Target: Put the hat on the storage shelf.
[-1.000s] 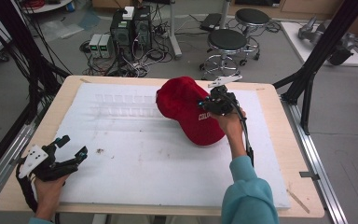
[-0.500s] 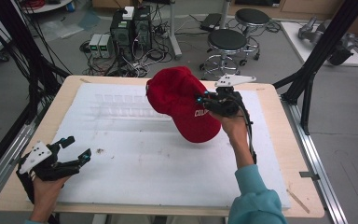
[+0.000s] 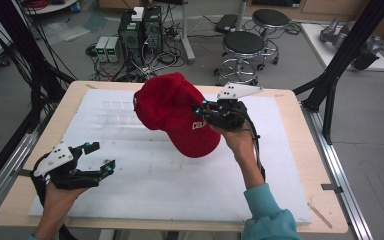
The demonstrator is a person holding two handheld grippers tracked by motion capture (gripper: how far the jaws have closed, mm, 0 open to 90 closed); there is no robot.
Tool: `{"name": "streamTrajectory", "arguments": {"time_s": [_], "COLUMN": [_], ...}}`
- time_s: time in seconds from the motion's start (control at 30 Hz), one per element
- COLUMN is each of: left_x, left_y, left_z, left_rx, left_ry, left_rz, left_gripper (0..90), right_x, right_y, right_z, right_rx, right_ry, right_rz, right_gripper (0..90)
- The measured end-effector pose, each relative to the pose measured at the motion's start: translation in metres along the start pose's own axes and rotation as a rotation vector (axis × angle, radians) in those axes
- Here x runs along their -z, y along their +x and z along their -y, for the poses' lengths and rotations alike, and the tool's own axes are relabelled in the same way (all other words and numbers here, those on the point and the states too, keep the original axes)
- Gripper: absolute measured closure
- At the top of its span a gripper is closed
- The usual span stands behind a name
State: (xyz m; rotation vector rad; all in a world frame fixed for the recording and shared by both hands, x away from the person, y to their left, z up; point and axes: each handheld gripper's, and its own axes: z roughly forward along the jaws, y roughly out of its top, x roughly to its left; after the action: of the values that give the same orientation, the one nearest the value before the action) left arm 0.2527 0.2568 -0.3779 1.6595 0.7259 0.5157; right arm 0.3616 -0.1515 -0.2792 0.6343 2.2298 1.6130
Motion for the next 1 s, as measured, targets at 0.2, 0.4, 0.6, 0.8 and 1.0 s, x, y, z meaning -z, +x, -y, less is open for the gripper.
{"name": "streamTrajectory", "arguments": {"time_s": [0.2, 0.4, 0.6, 0.8, 1.0], "left_x": [-0.021, -0.042, -0.063, -0.077, -0.085], "left_y": [-0.019, -0.036, -0.048, -0.055, -0.057], "left_z": [-0.013, -0.021, -0.025, -0.025, -0.025], "left_rx": [0.013, 0.023, 0.064, 0.108, 0.141], "left_ry": [0.033, 0.042, 0.038, 0.026, 0.025], "left_rz": [0.071, 0.120, 0.161, 0.205, 0.229], "left_gripper": [16.0, 16.4, 17.0, 21.9, 26.4], "right_x": [-0.009, -0.015, -0.017, -0.017, -0.020], "right_y": [0.013, 0.021, 0.026, 0.029, 0.032], "right_z": [-0.003, -0.006, -0.008, -0.009, -0.009], "right_rx": [0.016, 0.042, 0.040, 0.032, 0.029], "right_ry": [-0.012, -0.022, -0.038, -0.064, -0.080], "right_rz": [-0.035, -0.048, -0.063, -0.083, -0.106], "right_gripper": [83.2, 83.2, 83.2, 83.2, 83.2]}}
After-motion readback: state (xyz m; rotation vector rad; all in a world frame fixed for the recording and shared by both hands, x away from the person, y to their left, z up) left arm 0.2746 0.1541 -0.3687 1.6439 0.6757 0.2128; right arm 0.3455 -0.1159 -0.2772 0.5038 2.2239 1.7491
